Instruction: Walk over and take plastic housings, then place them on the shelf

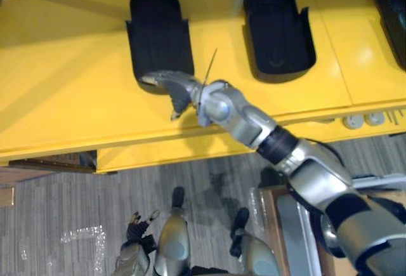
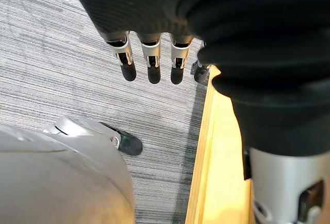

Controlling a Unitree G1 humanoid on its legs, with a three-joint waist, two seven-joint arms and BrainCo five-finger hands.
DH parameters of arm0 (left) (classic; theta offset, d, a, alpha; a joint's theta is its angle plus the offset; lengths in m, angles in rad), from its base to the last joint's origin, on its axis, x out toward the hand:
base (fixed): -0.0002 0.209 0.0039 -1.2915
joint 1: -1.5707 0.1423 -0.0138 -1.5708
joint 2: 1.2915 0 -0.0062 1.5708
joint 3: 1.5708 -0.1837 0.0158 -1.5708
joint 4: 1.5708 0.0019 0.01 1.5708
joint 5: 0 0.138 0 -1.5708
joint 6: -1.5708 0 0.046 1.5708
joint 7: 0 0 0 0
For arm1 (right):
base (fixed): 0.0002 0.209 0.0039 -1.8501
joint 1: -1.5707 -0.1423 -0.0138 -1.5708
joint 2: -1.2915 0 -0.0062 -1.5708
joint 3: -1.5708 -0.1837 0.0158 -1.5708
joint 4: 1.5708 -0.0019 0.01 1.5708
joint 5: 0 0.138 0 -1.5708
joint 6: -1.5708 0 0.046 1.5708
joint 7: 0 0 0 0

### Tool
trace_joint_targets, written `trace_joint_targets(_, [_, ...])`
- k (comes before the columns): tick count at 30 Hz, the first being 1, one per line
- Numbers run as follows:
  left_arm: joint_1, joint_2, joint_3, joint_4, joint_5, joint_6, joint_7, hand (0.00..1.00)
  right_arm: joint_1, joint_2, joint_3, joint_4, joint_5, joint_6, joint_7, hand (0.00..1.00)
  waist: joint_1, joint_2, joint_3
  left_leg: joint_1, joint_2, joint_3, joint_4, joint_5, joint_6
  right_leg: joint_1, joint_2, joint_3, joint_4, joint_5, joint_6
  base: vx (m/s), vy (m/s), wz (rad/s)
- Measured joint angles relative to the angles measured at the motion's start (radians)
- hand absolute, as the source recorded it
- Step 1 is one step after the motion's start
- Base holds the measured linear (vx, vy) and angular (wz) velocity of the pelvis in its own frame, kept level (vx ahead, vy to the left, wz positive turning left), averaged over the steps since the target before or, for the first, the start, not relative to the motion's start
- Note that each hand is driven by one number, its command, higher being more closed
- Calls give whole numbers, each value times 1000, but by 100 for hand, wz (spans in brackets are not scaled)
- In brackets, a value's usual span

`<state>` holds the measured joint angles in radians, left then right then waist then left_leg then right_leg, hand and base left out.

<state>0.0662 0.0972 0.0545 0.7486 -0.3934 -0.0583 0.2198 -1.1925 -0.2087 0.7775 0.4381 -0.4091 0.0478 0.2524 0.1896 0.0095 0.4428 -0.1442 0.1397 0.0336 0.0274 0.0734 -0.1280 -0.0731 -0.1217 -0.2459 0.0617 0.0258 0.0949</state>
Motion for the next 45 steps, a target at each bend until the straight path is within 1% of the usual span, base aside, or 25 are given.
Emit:
trace_joint_targets(4, [0,0,-2,0,0,-5,3,0,2,3,12,-1,-19,2,-48,0,-5,0,0,1,0,0,0,0,0,1,0,0,0,0,0,0,0,0])
trace_joint_targets(5, [0,0,-4,0,0,-7,4,0,11,10,13,-1,-55,5,-104,0,-6,0,0,1,0,0,1,0,0,2,0,0,-1,0,0,0,0,0])
trace_joint_targets(7, [0,3,-12,1,0,-12,5,0,22,15,10,1,-91,6,-172,0,-7,0,0,1,0,0,1,0,0,2,0,0,-1,1,1,0,0,0])
trace_joint_targets(9, [0,4,-18,2,-1,-27,6,0,24,18,-9,2,-98,2,-244,0,-7,0,0,1,0,0,1,0,0,3,0,1,-3,2,2,0,0,0])
trace_joint_targets(13, [-1,-1,-22,15,-1,-37,6,0,23,22,-122,2,-139,-51,-391,0,-7,1,-23,1,0,1,0,0,0,9,2,1,-17,11,3,0,0,0])
trace_joint_targets(14, [-1,-1,-22,15,-1,-37,6,0,23,22,-122,2,-140,-52,-391,0,-7,1,-24,1,0,1,0,0,0,9,2,1,-17,11,3,0,0,0])
trace_joint_targets(15, [1,-7,-22,19,-1,-39,6,0,16,14,-146,2,-168,-74,-458,0,-8,2,-42,3,-1,1,0,0,0,15,3,1,-25,14,3,0,0,0])
trace_joint_targets(19, [4,-25,-27,20,0,-52,6,0,-26,0,-209,-5,-181,-105,-579,0,-11,3,-62,23,1,3,-2,-2,-1,44,8,1,-52,28,2,-18,0,-2])
trace_joint_targets(22, [16,-30,-28,24,9,-52,5,0,-37,-6,-233,-62,-181,-117,-603,0,-12,1,-94,45,6,7,-18,-1,-4,58,13,2,-64,30,1,-22,-8,-4])
trace_joint_targets(24, [19,-27,-26,39,20,-54,5,0,-35,-11,-234,-108,-169,-108,-592,0,-14,-5,-116,67,11,13,-30,-1,-7,76,18,4,-77,30,1,14,-25,-10])
trace_joint_targets(26, [30,-28,-22,62,47,-56,9,0,-20,-32,-237,-192,-69,-107,-557,0,-21,-22,-162,81,17,31,-53,2,-12,75,26,18,-88,33,-2,46,-27,-18])
trace_joint_targets(27, [34,-28,-17,62,53,-57,14,0,-13,-37,-241,-215,-40,-107,-553,0,-26,-29,-168,89,18,36,-59,3,-13,77,28,25,-90,35,-2,53,-19,-21])
trace_joint_targets(29, [43,-27,7,71,61,-59,17,0,33,-52,-274,-293,37,-87,-535,0,-45,-53,-186,120,23,60,-75,4,-14,89,31,43,-93,35,-2,46,-11,-29])
trace_joint_targets(32, [41,-19,20,106,89,-61,37,0,167,-114,-389,-408,230,-38,-510,0,-84,-92,-230,156,24,103,-96,3,-15,92,33,85,-94,35,-1,40,1,-35])
trace_joint_targets(33, [41,-17,23,110,89,-62,39,0,196,-123,-412,-424,265,-25,-512,0,-91,-97,-235,168,24,117,-103,3,-15,93,33,94,-93,35,0,23,14,-49])
trace_joint_targets(34, [34,-16,35,123,89,-65,41,0,279,-146,-474,-467,329,13,-521,0,-104,-103,-251,186,25,144,-107,-2,-18,92,34,121,-92,37,2,11,11,-47])
trace_joint_targets(35, [32,-18,43,130,88,-65,41,0,320,-154,-505,-487,347,28,-529,0,-115,-104,-257,191,25,152,-107,-4,-17,92,33,130,-92,38,4,11,17,-48])
trace_joint_targets(36, [28,-18,53,139,88,-66,41,0,391,-158,-563,-527,371,49,-550,0,-126,-107,-265,200,25,171,-107,-7,-17,91,34,143,-91,39,4,12,18,-42])
trace_joint_targets(37, [20,-17,56,139,88,-71,41,0,532,-157,-675,-595,393,64,-599,0,-142,-106,-273,218,26,196,-107,-13,-18,91,36,168,-91,41,5,5,20,-46])
trace_joint_targets(38, [20,-18,58,140,88,-73,41,0,596,-157,-723,-619,396,65,-617,0,-150,-105,-281,222,26,203,-107,-17,-20,90,36,177,-91,42,6,11,20,-48])
trace_joint_targets(40, [22,-21,60,157,89,-85,38,0,853,-146,-904,-664,418,51,-678,0,-186,-94,-310,236,26,252,-107,-29,-20,74,39,224,-90,46,8,24,28,-56])
trace_joint_targets(41, [24,-26,60,162,94,-89,36,0,926,-140,-950,-664,429,25,-692,0,-201,-88,-316,239,26,265,-107,-32,-21,70,40,235,-90,48,9,30,27,-63])
trace_joint_targets(43, [40,-30,57,167,123,-114,24,0,1100,-104,-1051,-666,457,-48,-717,0,-240,-69,-325,259,27,308,-107,-43,-23,60,45,277,-90,48,10,24,23,-64])
trace_joint_targets(44, [52,-31,46,166,138,-126,9,0,1196,-73,-1101,-666,457,-91,-722,0,-269,-57,-331,272,28,340,-107,-51,-25,53,51,307,-90,48,10,43,22,-82])
trace_joint_targets(45, [59,-32,33,163,144,-155,-10,0,1273,-43,-1142,-666,478,-135,-721,0,-294,-47,-333,288,30,368,-107,-57,-29,51,57,333,-91,49,11,43,13,-79])
